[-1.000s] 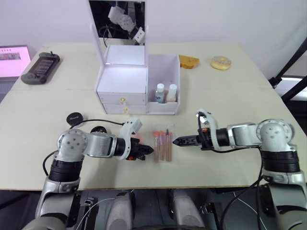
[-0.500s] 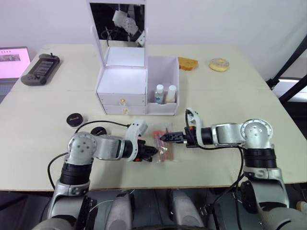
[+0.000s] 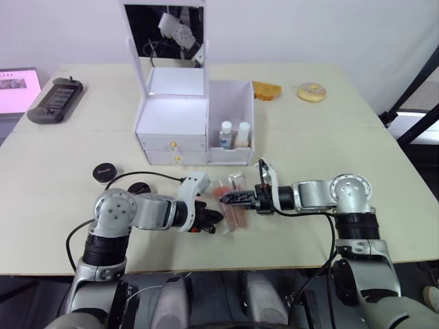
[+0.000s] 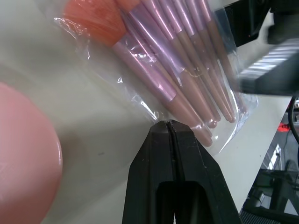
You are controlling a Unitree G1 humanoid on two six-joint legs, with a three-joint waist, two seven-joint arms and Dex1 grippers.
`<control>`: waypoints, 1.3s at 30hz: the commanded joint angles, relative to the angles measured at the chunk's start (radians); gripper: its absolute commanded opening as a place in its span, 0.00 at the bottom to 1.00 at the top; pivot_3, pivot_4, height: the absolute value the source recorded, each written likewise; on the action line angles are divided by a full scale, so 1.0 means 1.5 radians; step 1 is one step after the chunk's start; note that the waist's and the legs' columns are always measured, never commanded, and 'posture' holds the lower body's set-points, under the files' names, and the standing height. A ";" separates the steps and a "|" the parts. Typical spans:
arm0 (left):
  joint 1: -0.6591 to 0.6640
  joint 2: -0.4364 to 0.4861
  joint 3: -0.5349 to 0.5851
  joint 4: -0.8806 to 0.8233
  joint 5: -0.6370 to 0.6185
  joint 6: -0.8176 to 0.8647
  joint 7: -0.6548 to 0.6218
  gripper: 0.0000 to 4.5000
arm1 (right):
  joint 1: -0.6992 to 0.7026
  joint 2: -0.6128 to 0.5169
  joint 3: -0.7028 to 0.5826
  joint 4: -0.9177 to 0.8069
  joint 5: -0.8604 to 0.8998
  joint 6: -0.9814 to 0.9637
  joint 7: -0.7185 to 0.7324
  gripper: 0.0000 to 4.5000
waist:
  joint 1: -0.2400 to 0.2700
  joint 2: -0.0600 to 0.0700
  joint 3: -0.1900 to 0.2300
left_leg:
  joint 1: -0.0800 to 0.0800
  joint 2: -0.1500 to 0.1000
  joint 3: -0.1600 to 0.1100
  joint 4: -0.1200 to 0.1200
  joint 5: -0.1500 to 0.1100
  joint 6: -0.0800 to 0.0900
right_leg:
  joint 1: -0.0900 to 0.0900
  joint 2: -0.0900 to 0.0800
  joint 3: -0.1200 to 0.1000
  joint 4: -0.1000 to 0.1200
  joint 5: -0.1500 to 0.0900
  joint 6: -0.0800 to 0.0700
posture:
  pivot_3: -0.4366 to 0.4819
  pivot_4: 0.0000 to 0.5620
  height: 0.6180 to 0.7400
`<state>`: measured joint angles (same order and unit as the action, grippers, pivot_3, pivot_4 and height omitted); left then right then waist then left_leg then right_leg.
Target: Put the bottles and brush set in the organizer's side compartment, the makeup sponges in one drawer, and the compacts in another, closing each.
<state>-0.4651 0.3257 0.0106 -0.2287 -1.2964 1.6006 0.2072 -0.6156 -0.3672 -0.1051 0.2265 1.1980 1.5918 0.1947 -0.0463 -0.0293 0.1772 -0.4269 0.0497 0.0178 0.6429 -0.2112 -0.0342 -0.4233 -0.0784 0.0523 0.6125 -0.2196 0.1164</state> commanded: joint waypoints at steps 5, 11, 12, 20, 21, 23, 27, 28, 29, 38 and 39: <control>0.009 0.018 -0.020 -0.011 -0.001 0.009 -0.013 0.00 | -0.028 -0.014 0.035 0.037 -0.085 0.001 0.104 0.01 | 0.001 0.000 0.000 | 0.000 0.000 0.000 0.000 0.000 0.000 | 0.000 0.000 0.000 -0.001 0.000 0.000 | 0.48 0.27 0.98; 0.001 0.010 0.020 -0.028 -0.053 0.008 -0.023 0.00 | -0.017 -0.047 0.025 -0.016 -0.089 0.015 0.153 0.01 | 0.002 0.000 0.000 | -0.001 0.000 0.000 0.000 0.000 0.000 | -0.001 0.000 0.000 -0.001 0.000 0.000 | 0.48 0.27 0.98; -0.005 0.019 0.034 -0.034 -0.085 0.000 -0.021 0.00 | -0.013 -0.064 0.019 -0.038 -0.070 0.015 0.158 0.01 | 0.003 0.000 0.001 | -0.002 0.000 0.000 -0.001 0.000 0.000 | -0.001 0.000 0.000 -0.001 0.000 0.000 | 0.48 0.27 0.98; -0.021 0.207 0.088 -0.193 -0.165 -0.077 -0.169 0.00 | -0.026 -0.157 -0.075 -0.248 0.008 -0.006 0.202 0.01 | 0.002 0.000 0.002 | -0.012 0.000 0.000 -0.001 0.000 0.000 | -0.011 0.000 0.000 -0.001 0.000 0.000 | 0.48 0.27 0.98; -0.010 0.234 0.104 -0.222 -0.145 -0.101 -0.216 0.00 | -0.046 -0.164 -0.091 -0.265 0.019 -0.020 0.209 0.01 | 0.001 0.000 0.002 | -0.011 0.000 0.000 -0.002 0.000 0.000 | -0.011 0.000 0.000 -0.002 0.000 0.000 | 0.48 0.27 0.98; 0.022 0.294 0.130 -0.273 -0.092 -0.148 -0.305 0.00 | -0.095 -0.172 -0.123 -0.286 0.028 -0.070 0.228 0.01 | 0.000 0.001 0.003 | -0.011 0.000 0.001 -0.002 0.000 0.000 | -0.012 0.000 0.000 -0.002 0.000 0.000 | 0.48 0.27 0.98; 0.106 0.310 0.190 -0.318 0.040 -0.336 -0.453 0.00 | -0.152 -0.192 -0.098 -0.306 -0.101 -0.303 0.342 0.01 | 0.005 0.001 0.003 | -0.011 0.000 0.001 -0.005 0.000 0.000 | -0.012 0.000 0.000 -0.004 0.000 0.000 | 0.48 0.27 0.98; 0.116 0.308 0.197 -0.310 0.048 -0.359 -0.470 0.00 | -0.179 -0.198 -0.074 -0.272 -0.143 -0.348 0.363 0.01 | 0.006 0.001 0.003 | -0.011 0.000 0.001 -0.006 0.000 0.000 | -0.011 0.000 -0.001 -0.006 0.000 0.000 | 0.48 0.27 0.98; 0.123 0.300 0.207 -0.300 0.046 -0.381 -0.487 0.00 | -0.212 -0.202 -0.050 -0.227 -0.182 -0.394 0.390 0.01 | 0.005 0.001 0.003 | -0.011 0.000 0.001 -0.007 0.000 0.000 | -0.011 0.000 -0.001 -0.008 0.001 -0.001 | 0.48 0.27 0.98; 0.128 0.264 0.238 -0.239 0.055 -0.494 -0.534 0.00 | -0.441 -0.131 0.103 0.254 -0.460 -0.779 0.630 0.01 | 0.001 0.001 0.004 | -0.012 0.000 0.004 -0.009 0.000 0.000 | -0.011 -0.001 0.000 -0.011 0.001 -0.001 | 0.48 0.27 0.98; 0.135 0.263 0.243 -0.237 0.058 -0.503 -0.543 0.00 | -0.469 -0.111 0.098 0.330 -0.476 -0.832 0.651 0.01 | 0.001 0.001 0.004 | -0.012 0.000 0.004 -0.009 0.000 0.000 | -0.011 -0.001 0.000 -0.011 0.001 -0.001 | 0.48 0.27 0.98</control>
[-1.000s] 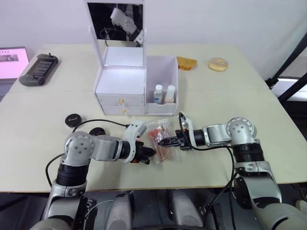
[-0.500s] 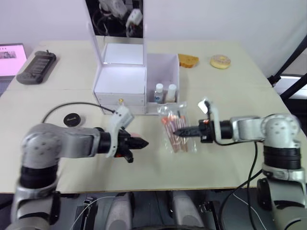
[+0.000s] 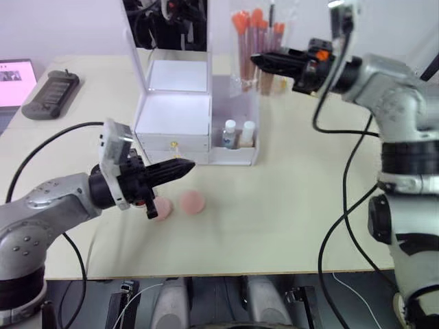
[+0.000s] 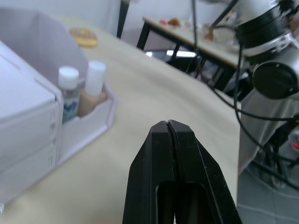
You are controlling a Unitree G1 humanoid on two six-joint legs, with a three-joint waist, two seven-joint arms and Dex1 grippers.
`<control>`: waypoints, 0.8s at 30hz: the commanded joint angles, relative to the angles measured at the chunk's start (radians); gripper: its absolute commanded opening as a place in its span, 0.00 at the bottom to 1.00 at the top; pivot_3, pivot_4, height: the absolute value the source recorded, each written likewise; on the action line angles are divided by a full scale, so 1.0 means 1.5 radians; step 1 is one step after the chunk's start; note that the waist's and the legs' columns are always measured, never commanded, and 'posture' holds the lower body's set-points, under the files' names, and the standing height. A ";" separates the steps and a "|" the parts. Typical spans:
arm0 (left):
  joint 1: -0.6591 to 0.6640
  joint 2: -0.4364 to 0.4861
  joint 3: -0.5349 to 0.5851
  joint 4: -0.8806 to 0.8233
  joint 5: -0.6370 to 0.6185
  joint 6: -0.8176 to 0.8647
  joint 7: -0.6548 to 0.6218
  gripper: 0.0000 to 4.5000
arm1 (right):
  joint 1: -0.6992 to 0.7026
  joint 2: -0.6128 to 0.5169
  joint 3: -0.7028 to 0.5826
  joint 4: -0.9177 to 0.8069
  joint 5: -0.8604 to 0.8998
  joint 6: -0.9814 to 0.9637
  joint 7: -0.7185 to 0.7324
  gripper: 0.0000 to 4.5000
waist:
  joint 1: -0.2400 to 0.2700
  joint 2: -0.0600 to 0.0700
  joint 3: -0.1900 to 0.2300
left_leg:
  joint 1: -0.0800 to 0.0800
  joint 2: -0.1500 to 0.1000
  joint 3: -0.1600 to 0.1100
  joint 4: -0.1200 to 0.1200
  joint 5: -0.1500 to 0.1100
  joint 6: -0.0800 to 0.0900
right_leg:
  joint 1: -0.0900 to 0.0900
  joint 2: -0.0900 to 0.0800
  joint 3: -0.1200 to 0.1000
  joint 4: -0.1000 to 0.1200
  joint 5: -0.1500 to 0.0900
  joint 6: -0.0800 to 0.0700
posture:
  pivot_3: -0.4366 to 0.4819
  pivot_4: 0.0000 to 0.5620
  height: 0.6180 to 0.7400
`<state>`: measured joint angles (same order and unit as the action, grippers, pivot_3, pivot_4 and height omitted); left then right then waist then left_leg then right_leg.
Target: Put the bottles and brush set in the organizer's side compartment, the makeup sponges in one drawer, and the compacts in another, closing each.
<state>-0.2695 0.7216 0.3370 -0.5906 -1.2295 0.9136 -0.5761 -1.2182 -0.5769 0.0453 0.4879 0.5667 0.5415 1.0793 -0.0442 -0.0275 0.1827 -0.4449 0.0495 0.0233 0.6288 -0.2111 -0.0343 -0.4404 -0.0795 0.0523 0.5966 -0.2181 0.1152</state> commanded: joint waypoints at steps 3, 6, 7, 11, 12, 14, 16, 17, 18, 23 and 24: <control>0.018 -0.005 0.032 -0.005 -0.005 -0.057 -0.015 0.00 | -0.126 0.066 -0.003 0.326 -0.119 -0.253 0.061 0.01 | -0.001 0.001 0.001 | 0.000 0.001 0.000 0.000 0.000 0.000 | -0.001 0.001 0.000 0.001 0.000 0.000 | 0.48 0.27 0.98; 0.040 -0.005 0.031 -0.026 -0.016 -0.065 -0.009 0.00 | -0.157 0.093 -0.016 0.428 -0.147 -0.292 0.077 0.01 | -0.001 0.001 0.001 | 0.000 0.001 0.000 0.000 0.000 0.000 | -0.001 0.001 0.000 0.002 0.000 0.001 | 0.48 0.27 0.98; 0.046 -0.004 0.031 -0.030 -0.016 -0.068 -0.008 0.00 | -0.161 0.100 -0.020 0.448 -0.155 -0.300 0.083 0.01 | -0.001 0.001 0.001 | 0.000 0.001 0.000 0.000 0.000 0.000 | -0.001 0.001 0.000 0.002 0.000 0.001 | 0.48 0.27 0.98; 0.059 -0.004 0.032 -0.037 -0.018 -0.079 -0.006 0.00 | -0.152 0.120 -0.037 0.507 -0.187 -0.332 0.074 0.01 | 0.000 0.001 0.001 | 0.000 0.001 0.000 0.000 0.000 0.000 | -0.001 0.001 0.000 0.003 0.001 0.002 | 0.48 0.27 0.98; 0.063 -0.003 0.034 -0.039 -0.020 -0.082 -0.008 0.00 | -0.147 0.126 -0.044 0.516 -0.189 -0.334 0.075 0.01 | 0.000 0.001 0.002 | 0.000 0.000 0.000 0.000 0.001 -0.001 | -0.001 0.001 0.000 0.003 0.001 0.002 | 0.48 0.27 0.98; 0.068 0.000 0.036 -0.040 -0.023 -0.087 -0.010 0.00 | -0.142 0.135 -0.056 0.528 -0.196 -0.338 0.074 0.01 | -0.001 0.001 0.002 | 0.001 0.000 0.000 0.000 0.001 -0.002 | -0.001 0.001 0.000 0.004 0.001 0.001 | 0.48 0.27 0.98; 0.072 0.004 0.034 -0.038 -0.018 -0.091 -0.012 0.00 | -0.136 0.145 -0.064 0.538 -0.208 -0.345 0.064 0.01 | -0.001 0.001 0.002 | 0.001 0.000 -0.001 0.001 0.002 -0.003 | -0.001 0.001 0.000 0.005 0.000 0.001 | 0.48 0.27 0.98; 0.073 0.006 0.032 -0.038 -0.015 -0.093 -0.013 0.00 | -0.135 0.148 -0.068 0.541 -0.213 -0.347 0.059 0.01 | -0.001 0.001 0.002 | 0.002 0.000 -0.001 0.001 0.002 -0.003 | -0.001 0.001 0.000 0.006 0.000 0.001 | 0.48 0.27 0.98; 0.073 0.006 0.030 -0.037 -0.014 -0.095 -0.013 0.00 | -0.133 0.150 -0.072 0.544 -0.218 -0.350 0.055 0.01 | -0.001 0.001 0.002 | 0.002 0.000 -0.001 0.001 0.002 -0.003 | -0.001 0.001 0.000 0.007 0.000 0.000 | 0.48 0.27 0.98; 0.070 0.006 0.020 -0.037 -0.011 -0.097 -0.010 0.00 | -0.125 0.163 -0.087 0.555 -0.248 -0.362 0.031 0.01 | -0.003 0.001 0.002 | 0.003 0.000 -0.002 0.002 0.003 -0.005 | -0.001 0.001 0.000 0.011 0.000 0.000 | 0.48 0.27 0.98; 0.069 0.006 0.019 -0.037 -0.010 -0.097 -0.009 0.00 | -0.124 0.164 -0.089 0.557 -0.254 -0.365 0.026 0.01 | -0.003 0.001 0.002 | 0.003 0.000 -0.002 0.002 0.004 -0.006 | -0.001 0.001 0.000 0.011 0.000 0.000 | 0.48 0.27 0.98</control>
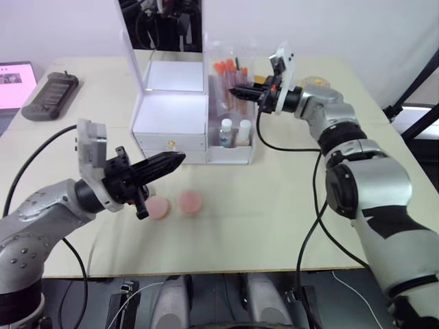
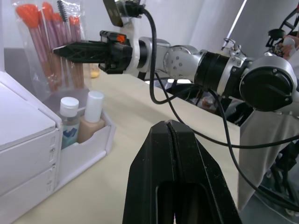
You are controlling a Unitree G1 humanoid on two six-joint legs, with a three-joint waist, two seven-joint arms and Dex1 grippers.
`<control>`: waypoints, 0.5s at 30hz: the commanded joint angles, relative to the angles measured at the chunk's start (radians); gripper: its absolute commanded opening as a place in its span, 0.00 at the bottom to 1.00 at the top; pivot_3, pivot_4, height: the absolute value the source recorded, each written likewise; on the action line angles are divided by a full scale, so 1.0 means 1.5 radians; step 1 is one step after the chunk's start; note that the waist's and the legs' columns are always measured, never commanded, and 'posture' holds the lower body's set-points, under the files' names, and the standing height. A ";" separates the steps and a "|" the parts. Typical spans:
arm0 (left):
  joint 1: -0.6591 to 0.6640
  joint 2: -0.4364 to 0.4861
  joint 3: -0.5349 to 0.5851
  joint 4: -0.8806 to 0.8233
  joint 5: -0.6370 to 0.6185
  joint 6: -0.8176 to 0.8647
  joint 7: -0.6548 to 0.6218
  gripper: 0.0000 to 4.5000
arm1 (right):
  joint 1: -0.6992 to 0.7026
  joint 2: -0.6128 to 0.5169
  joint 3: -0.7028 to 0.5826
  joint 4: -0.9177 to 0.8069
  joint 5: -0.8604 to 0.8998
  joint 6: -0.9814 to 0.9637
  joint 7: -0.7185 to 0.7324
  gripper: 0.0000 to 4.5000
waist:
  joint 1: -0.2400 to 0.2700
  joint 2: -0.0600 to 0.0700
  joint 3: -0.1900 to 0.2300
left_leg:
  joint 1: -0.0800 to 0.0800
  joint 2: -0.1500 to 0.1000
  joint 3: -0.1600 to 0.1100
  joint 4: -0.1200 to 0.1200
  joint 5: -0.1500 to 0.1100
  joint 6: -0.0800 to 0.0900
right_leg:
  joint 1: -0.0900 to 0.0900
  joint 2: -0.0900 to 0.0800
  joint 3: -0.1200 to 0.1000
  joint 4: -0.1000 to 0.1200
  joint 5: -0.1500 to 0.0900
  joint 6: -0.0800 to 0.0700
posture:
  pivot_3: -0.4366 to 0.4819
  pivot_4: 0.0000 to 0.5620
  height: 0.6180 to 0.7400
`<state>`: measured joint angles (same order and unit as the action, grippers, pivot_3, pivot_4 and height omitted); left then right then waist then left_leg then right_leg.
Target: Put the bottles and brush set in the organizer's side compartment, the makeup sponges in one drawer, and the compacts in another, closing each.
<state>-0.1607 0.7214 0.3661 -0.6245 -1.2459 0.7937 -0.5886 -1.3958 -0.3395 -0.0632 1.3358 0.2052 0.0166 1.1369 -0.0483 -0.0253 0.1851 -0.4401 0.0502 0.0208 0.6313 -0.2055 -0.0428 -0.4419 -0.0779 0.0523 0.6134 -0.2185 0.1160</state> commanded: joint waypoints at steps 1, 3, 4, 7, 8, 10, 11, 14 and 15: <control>-0.005 0.006 -0.001 -0.013 0.001 -0.017 -0.001 0.00 | -0.004 0.009 -0.020 -0.006 -0.017 -0.016 -0.018 0.01 | -0.001 0.000 0.000 | 0.000 0.000 0.000 0.000 0.000 0.000 | 0.000 0.000 0.000 0.000 0.000 0.000 | 0.48 0.27 0.98; -0.005 0.007 -0.002 -0.013 0.002 -0.017 0.000 0.00 | -0.002 0.014 -0.027 -0.004 -0.024 -0.020 -0.025 0.01 | -0.001 0.000 0.000 | 0.000 0.000 0.000 0.000 0.001 -0.001 | 0.000 0.000 0.000 0.000 0.000 0.000 | 0.48 0.27 0.98; -0.005 0.008 -0.002 -0.014 0.003 -0.016 0.000 0.00 | -0.002 0.018 -0.032 -0.003 -0.026 -0.021 -0.024 0.01 | -0.001 0.000 0.000 | 0.000 0.000 0.000 0.000 0.001 -0.001 | 0.000 0.000 0.000 0.001 0.000 0.000 | 0.48 0.27 0.98; -0.003 0.010 -0.002 -0.016 0.003 -0.015 0.001 0.00 | -0.002 0.026 -0.046 -0.003 -0.029 -0.029 -0.024 0.01 | -0.001 0.000 0.000 | 0.000 0.000 0.000 0.000 0.001 -0.001 | 0.000 0.000 0.000 0.000 0.000 0.000 | 0.48 0.27 0.98; -0.002 0.010 -0.002 -0.017 0.003 -0.015 0.002 0.00 | -0.002 0.030 -0.047 -0.003 -0.035 -0.037 -0.026 0.01 | -0.001 0.000 0.000 | 0.000 0.000 0.000 0.000 0.001 -0.001 | 0.000 0.000 0.000 0.001 0.000 0.000 | 0.48 0.27 0.98; 0.000 0.013 0.000 -0.018 0.003 -0.013 0.005 0.00 | -0.002 0.038 -0.053 -0.002 -0.038 -0.047 -0.027 0.01 | -0.002 0.000 0.000 | 0.000 0.000 0.000 0.000 0.001 -0.001 | 0.000 0.000 0.000 0.001 0.000 0.000 | 0.48 0.27 0.98; 0.001 0.014 0.000 -0.019 0.004 -0.013 0.007 0.00 | -0.002 0.041 -0.056 -0.001 -0.039 -0.047 -0.025 0.01 | -0.002 0.000 0.000 | 0.000 0.000 0.000 0.000 0.001 -0.001 | 0.000 0.000 0.000 0.001 0.000 0.000 | 0.48 0.27 0.98; 0.001 0.017 0.002 -0.021 0.005 -0.012 0.011 0.00 | -0.001 0.046 -0.054 0.002 -0.056 -0.051 -0.028 0.01 | -0.005 0.000 0.000 | 0.000 0.000 0.000 0.000 0.001 -0.001 | 0.000 0.000 0.000 0.001 0.000 0.001 | 0.48 0.27 0.98; 0.002 0.018 0.003 -0.022 0.003 -0.011 0.012 0.00 | 0.000 0.048 -0.053 0.002 -0.061 -0.054 -0.030 0.01 | -0.007 0.000 0.000 | 0.000 0.000 0.000 0.000 0.001 -0.001 | 0.000 0.000 0.000 0.001 0.000 0.001 | 0.48 0.27 0.98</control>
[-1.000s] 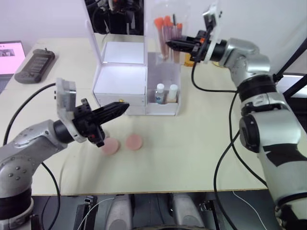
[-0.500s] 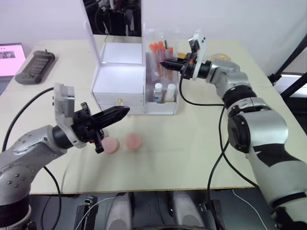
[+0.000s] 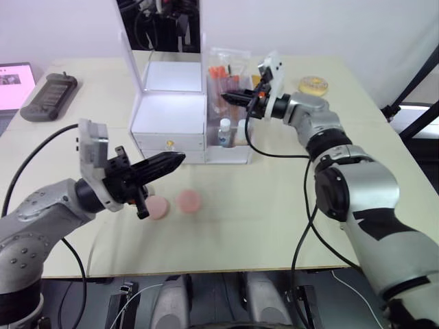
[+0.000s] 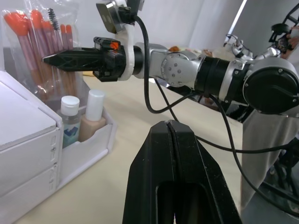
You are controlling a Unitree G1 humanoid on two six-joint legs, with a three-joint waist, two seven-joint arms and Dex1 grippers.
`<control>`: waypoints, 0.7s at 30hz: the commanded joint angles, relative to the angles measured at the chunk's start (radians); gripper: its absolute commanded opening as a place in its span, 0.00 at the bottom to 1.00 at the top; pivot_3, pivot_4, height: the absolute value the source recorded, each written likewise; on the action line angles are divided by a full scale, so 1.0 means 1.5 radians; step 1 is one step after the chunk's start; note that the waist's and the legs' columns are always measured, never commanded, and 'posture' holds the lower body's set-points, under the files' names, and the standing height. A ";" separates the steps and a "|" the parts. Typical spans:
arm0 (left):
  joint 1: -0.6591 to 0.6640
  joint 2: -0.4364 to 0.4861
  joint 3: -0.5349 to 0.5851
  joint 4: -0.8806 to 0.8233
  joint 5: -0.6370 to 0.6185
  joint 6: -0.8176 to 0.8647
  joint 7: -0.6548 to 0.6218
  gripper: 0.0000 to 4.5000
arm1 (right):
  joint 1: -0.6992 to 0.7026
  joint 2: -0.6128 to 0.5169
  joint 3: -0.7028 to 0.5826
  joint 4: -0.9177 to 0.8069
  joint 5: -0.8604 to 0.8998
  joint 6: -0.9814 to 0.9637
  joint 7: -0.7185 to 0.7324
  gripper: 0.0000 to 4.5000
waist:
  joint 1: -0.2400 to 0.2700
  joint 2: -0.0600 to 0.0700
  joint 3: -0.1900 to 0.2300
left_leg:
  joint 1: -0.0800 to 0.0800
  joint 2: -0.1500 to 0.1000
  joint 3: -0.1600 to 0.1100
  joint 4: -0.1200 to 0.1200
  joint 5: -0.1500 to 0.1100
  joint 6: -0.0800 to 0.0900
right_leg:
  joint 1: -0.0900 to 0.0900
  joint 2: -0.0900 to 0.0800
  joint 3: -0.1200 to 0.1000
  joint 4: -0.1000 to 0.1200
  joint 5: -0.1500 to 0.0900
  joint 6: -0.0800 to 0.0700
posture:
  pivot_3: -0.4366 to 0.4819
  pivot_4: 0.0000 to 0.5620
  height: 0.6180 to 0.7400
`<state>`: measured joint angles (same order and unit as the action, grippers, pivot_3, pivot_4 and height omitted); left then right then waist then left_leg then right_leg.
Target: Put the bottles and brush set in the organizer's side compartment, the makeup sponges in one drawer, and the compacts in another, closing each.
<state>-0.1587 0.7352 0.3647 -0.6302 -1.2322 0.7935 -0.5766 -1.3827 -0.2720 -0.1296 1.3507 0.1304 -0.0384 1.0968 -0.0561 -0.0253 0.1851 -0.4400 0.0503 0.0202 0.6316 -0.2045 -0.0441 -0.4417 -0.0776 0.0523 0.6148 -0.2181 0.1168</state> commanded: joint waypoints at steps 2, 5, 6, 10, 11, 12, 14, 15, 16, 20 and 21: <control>0.001 0.011 0.006 -0.021 -0.009 -0.011 0.009 0.00 | -0.008 0.005 -0.007 -0.006 -0.020 -0.021 -0.009 0.01 | -0.005 0.000 0.000 | 0.000 0.000 0.000 0.000 0.000 0.000 | 0.000 0.000 0.000 0.000 0.000 0.000 | 0.48 0.27 0.98; 0.003 0.015 0.007 -0.024 -0.012 -0.011 0.014 0.00 | -0.007 0.006 -0.006 -0.004 -0.033 -0.028 -0.014 0.01 | -0.009 0.000 0.000 | 0.000 0.000 0.000 0.000 0.000 0.000 | 0.000 0.000 0.000 0.000 0.000 0.000 | 0.48 0.27 0.98; 0.003 0.016 0.007 -0.024 -0.013 -0.011 0.015 0.00 | -0.007 0.007 -0.007 -0.004 -0.036 -0.029 -0.014 0.01 | -0.009 0.000 0.000 | 0.000 0.000 0.000 0.000 0.000 0.000 | 0.000 0.000 0.000 0.000 0.000 0.001 | 0.48 0.27 0.98; 0.001 0.016 0.002 -0.031 -0.016 -0.009 0.027 0.00 | -0.005 0.008 0.000 -0.002 -0.059 -0.042 -0.022 0.01 | -0.010 0.000 0.000 | 0.000 0.000 0.000 0.000 0.000 0.000 | 0.000 0.000 0.000 0.000 0.000 0.001 | 0.48 0.27 0.98; 0.002 0.016 0.002 -0.032 -0.017 -0.009 0.029 0.00 | -0.004 0.008 0.001 -0.002 -0.064 -0.044 -0.024 0.01 | -0.010 0.000 0.000 | 0.000 0.000 0.000 0.000 0.000 0.000 | 0.000 0.000 0.000 0.000 0.000 0.001 | 0.48 0.27 0.98; 0.002 0.017 0.001 -0.033 -0.018 -0.008 0.031 0.00 | -0.003 0.009 0.000 -0.001 -0.068 -0.046 -0.026 0.01 | -0.010 0.000 0.000 | 0.000 0.000 0.000 0.000 0.000 0.000 | 0.000 0.000 0.000 0.000 0.000 0.001 | 0.48 0.27 0.98; 0.003 0.019 0.001 -0.035 -0.019 -0.007 0.033 0.00 | -0.003 0.010 -0.001 -0.001 -0.075 -0.049 -0.031 0.01 | -0.010 0.000 0.000 | 0.000 0.000 0.000 0.000 0.000 0.000 | 0.000 0.000 0.000 0.001 0.000 0.001 | 0.48 0.27 0.98; 0.003 0.020 0.002 -0.035 -0.020 -0.007 0.034 0.00 | -0.003 0.011 -0.003 0.000 -0.077 -0.049 -0.032 0.01 | -0.010 0.000 0.000 | 0.000 0.000 0.000 0.000 0.000 0.000 | 0.000 0.000 0.000 0.001 0.000 0.001 | 0.48 0.27 0.98; 0.003 0.022 0.002 -0.035 -0.021 -0.006 0.035 0.00 | -0.003 0.012 -0.004 0.000 -0.079 -0.050 -0.034 0.01 | -0.010 0.000 0.000 | 0.000 0.000 0.000 0.000 0.000 0.000 | 0.000 0.000 0.000 0.001 0.000 0.001 | 0.48 0.27 0.98; 0.002 0.029 0.002 -0.035 -0.025 -0.007 0.041 0.00 | -0.002 0.015 -0.006 0.000 -0.087 -0.055 -0.038 0.01 | -0.010 0.000 0.000 | 0.000 0.000 -0.001 0.000 0.000 0.000 | 0.000 0.000 0.000 0.001 0.000 0.001 | 0.48 0.27 0.98; 0.002 0.030 0.002 -0.035 -0.025 -0.006 0.043 0.00 | -0.001 0.016 -0.004 0.000 -0.090 -0.057 -0.040 0.01 | -0.010 0.000 0.000 | 0.000 0.000 -0.001 0.000 0.000 0.000 | 0.000 0.000 0.000 0.001 0.000 0.001 | 0.48 0.27 0.98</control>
<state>-0.1529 0.7672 0.3648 -0.6515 -1.2543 0.7965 -0.5175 -1.3702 -0.2533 -0.1259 1.3627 -0.0026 -0.1003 1.0427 -0.0707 -0.0253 0.1851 -0.4393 0.0503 0.0194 0.6315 -0.2042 -0.0446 -0.4414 -0.0773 0.0523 0.6159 -0.2174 0.1181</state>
